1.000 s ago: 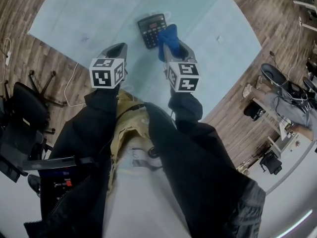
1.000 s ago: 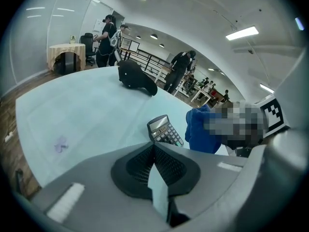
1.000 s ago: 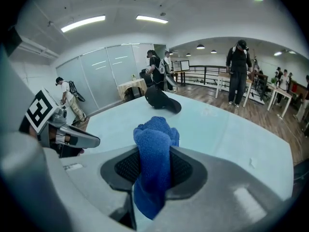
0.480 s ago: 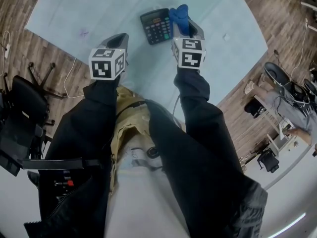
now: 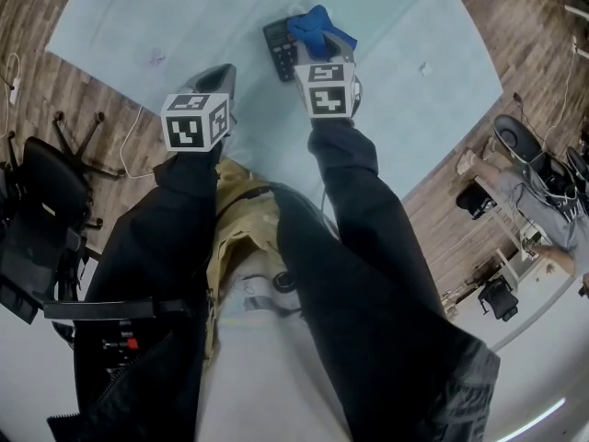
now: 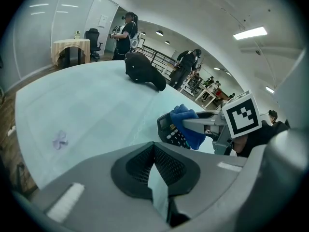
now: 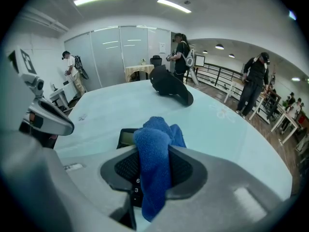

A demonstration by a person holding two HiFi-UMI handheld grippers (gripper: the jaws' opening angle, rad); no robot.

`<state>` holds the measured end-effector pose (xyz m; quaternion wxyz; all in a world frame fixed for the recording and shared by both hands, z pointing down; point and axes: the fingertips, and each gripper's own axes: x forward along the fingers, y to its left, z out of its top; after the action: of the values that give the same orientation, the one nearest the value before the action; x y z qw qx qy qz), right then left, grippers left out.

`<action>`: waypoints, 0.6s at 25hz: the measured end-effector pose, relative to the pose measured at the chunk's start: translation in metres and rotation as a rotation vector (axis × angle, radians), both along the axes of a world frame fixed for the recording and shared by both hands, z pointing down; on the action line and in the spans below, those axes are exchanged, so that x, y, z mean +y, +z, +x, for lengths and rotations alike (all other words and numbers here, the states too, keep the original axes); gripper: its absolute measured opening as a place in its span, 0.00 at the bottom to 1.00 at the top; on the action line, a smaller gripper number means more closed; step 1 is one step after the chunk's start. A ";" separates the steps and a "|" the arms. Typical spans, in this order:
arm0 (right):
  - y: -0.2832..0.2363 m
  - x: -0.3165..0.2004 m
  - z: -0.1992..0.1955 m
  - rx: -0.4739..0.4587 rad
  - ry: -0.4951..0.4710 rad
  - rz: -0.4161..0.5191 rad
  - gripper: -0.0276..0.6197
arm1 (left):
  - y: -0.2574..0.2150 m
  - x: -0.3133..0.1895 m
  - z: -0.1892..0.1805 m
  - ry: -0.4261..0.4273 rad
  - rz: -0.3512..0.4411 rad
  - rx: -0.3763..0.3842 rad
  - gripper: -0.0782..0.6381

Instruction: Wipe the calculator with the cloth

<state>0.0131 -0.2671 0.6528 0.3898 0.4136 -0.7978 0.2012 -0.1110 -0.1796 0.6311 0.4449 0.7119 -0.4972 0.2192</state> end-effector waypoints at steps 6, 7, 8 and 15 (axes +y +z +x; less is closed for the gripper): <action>-0.001 0.020 -0.020 -0.027 -0.071 -0.014 0.24 | -0.002 -0.002 0.002 -0.001 0.001 0.004 0.10; -0.001 0.025 -0.025 -0.033 -0.084 -0.019 0.24 | -0.002 -0.001 0.002 -0.002 0.002 0.003 0.10; -0.001 0.030 -0.030 -0.040 -0.100 -0.023 0.24 | -0.003 -0.001 0.002 -0.004 0.002 0.003 0.10; -0.005 0.068 -0.062 -0.105 -0.188 -0.060 0.24 | -0.005 0.007 -0.001 -0.018 0.007 0.001 0.10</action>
<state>-0.0489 -0.1992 0.6475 0.3770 0.3139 -0.8460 0.2088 -0.1122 -0.1727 0.6263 0.4447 0.7088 -0.5043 0.2132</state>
